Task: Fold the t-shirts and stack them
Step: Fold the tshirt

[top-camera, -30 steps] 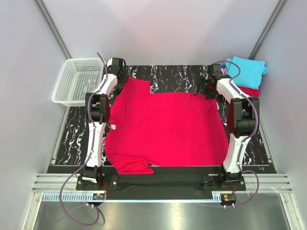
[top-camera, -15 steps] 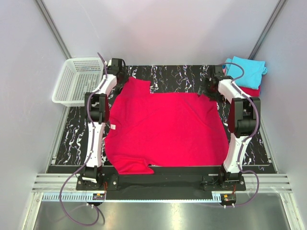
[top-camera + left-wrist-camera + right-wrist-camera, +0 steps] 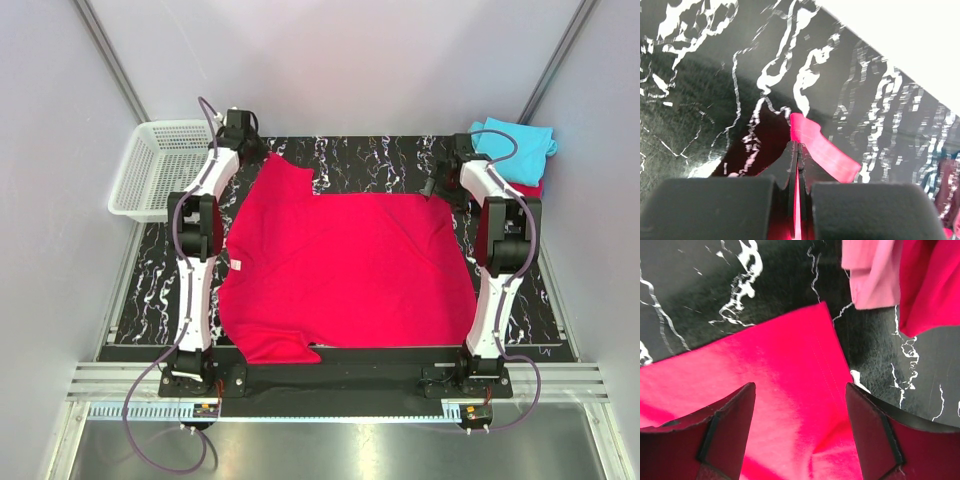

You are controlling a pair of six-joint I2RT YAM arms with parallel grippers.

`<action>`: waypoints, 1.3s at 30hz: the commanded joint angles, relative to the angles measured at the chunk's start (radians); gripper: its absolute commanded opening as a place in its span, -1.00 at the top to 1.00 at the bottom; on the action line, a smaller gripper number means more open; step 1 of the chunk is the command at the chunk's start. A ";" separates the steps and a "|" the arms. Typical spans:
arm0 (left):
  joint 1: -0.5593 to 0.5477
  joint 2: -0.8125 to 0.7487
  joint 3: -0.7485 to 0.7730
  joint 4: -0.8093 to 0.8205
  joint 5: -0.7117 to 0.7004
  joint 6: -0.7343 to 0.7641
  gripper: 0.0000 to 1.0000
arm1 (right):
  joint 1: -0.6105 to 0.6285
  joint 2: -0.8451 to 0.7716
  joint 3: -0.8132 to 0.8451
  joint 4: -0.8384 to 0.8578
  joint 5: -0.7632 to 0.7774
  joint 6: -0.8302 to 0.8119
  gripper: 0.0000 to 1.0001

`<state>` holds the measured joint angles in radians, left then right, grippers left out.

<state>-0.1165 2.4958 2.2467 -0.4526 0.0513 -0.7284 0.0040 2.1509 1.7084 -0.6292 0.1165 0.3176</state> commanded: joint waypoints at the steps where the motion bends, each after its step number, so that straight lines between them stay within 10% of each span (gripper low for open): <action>1: 0.003 -0.101 -0.016 0.057 0.024 0.024 1.00 | 0.005 0.013 0.034 -0.023 0.038 -0.018 -0.61; 5: 0.003 -0.133 -0.045 0.058 0.019 0.034 1.00 | 0.004 0.029 0.049 -0.021 0.063 -0.029 -0.86; 39: 0.003 -0.253 -0.182 0.065 -0.007 0.073 1.00 | -0.052 0.237 0.298 -0.020 0.016 -0.046 -0.46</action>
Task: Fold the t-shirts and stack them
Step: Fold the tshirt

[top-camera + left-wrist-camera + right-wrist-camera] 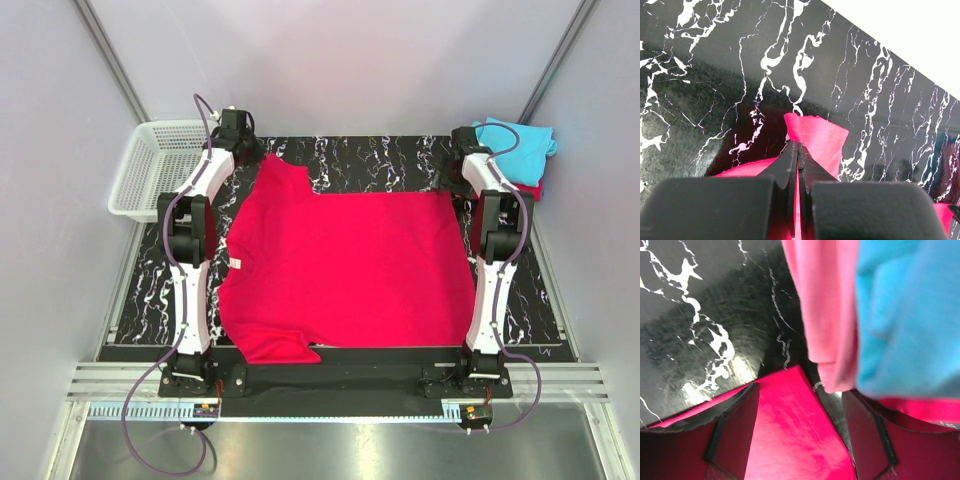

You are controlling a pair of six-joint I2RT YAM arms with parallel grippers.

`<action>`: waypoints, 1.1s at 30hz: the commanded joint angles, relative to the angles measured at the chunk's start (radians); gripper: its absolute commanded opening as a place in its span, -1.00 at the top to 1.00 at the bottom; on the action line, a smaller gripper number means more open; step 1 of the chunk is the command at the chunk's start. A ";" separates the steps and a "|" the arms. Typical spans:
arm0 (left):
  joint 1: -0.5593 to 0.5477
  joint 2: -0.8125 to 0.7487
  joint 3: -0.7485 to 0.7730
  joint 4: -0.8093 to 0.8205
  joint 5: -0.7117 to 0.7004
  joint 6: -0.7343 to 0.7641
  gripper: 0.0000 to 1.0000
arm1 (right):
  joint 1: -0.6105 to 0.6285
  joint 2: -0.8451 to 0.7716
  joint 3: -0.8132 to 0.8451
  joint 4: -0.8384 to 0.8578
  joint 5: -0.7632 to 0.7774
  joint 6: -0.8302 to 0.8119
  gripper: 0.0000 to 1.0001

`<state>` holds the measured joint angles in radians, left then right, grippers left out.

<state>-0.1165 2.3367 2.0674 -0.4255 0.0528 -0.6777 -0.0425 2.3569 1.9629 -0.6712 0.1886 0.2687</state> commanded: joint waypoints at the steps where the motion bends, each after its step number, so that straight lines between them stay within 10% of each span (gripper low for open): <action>1: 0.002 -0.096 -0.007 0.036 -0.011 0.026 1.00 | -0.004 0.041 0.054 0.021 -0.075 0.001 -0.43; 14: 0.008 -0.111 -0.015 0.034 -0.011 0.029 1.00 | -0.005 0.087 0.143 -0.071 -0.170 0.012 0.83; 33: 0.041 -0.045 0.164 0.033 0.024 0.061 1.00 | -0.005 0.024 0.246 -0.096 -0.078 -0.028 1.00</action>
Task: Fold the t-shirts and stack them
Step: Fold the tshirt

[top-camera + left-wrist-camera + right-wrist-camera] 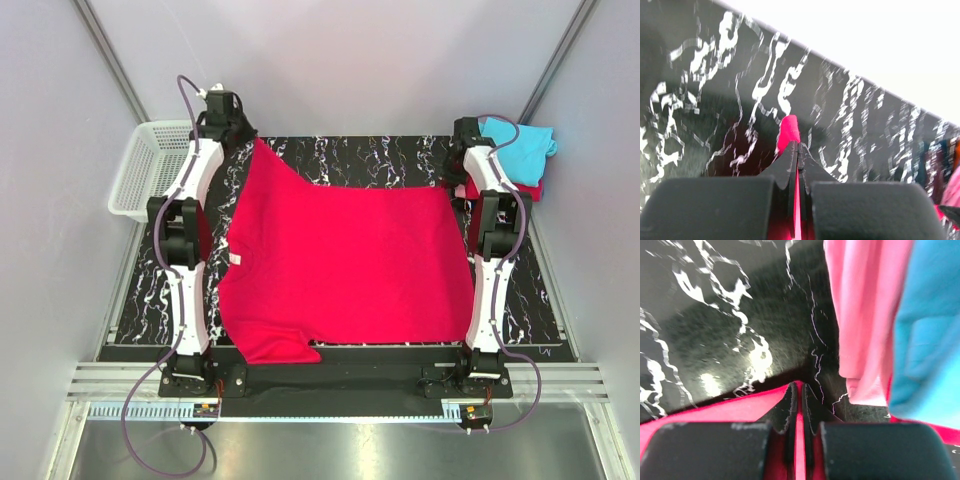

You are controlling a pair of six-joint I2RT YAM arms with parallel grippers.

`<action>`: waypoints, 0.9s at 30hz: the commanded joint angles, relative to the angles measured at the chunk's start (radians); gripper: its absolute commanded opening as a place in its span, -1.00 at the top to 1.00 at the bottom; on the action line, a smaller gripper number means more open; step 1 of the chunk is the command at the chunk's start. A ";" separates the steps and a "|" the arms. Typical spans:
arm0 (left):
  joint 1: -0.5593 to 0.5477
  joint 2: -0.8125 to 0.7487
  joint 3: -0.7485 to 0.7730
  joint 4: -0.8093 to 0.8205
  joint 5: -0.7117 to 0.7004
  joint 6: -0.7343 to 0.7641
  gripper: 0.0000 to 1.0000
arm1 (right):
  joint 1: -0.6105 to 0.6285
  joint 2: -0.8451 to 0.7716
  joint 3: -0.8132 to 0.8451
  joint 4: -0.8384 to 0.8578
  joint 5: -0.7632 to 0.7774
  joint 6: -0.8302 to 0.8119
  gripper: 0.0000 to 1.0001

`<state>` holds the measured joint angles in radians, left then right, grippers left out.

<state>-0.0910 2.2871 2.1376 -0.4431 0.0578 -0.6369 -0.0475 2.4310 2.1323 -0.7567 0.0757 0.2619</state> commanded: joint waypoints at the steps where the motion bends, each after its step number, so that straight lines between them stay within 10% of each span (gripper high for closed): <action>1: 0.019 0.012 0.119 0.055 0.017 0.022 1.00 | -0.002 -0.047 0.086 -0.013 0.038 -0.023 1.00; 27: 0.020 -0.132 -0.132 0.207 0.080 0.025 1.00 | 0.000 -0.039 0.132 -0.098 -0.039 0.011 1.00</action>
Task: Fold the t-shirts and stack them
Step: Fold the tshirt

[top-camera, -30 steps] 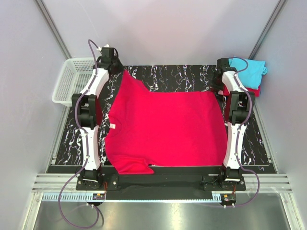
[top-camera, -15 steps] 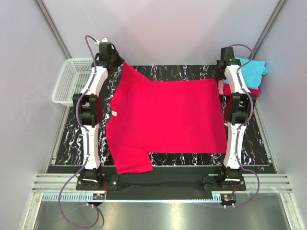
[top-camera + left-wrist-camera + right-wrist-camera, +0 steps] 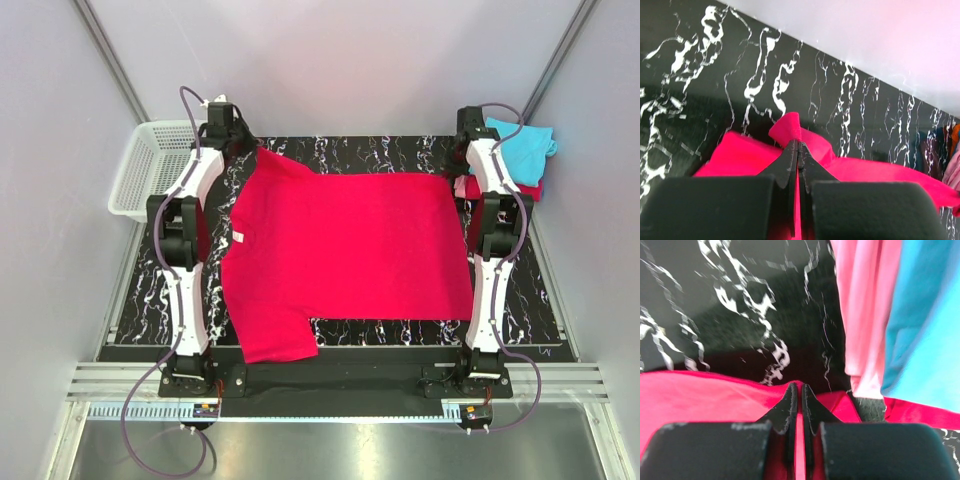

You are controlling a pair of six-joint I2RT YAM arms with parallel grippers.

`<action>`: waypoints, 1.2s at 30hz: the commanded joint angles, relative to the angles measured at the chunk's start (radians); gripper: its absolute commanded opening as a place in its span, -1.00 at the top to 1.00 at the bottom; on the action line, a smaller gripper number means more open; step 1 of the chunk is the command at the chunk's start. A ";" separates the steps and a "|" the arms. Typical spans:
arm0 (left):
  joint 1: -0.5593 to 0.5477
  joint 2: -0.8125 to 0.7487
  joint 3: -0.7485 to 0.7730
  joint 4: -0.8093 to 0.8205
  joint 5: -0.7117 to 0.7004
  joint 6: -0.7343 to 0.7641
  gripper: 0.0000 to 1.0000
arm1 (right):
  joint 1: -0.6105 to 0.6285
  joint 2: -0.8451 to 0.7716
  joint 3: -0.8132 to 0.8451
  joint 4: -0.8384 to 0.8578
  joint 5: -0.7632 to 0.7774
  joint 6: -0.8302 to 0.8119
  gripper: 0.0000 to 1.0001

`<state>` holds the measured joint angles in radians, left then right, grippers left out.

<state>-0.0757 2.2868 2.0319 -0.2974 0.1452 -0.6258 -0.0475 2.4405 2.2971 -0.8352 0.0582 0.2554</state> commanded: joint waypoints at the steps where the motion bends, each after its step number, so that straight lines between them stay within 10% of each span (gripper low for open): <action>1: 0.007 -0.153 -0.038 0.060 -0.007 0.017 1.00 | 0.000 -0.055 -0.040 -0.018 -0.021 0.018 1.00; 36: 0.007 -0.392 -0.208 -0.003 -0.142 0.063 1.00 | -0.022 -0.267 -0.177 -0.013 0.144 0.044 1.00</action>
<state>-0.0757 1.9728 1.8378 -0.3401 0.0475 -0.5900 -0.0563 2.2509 2.1304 -0.8593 0.1673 0.2890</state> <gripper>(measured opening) 0.008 0.066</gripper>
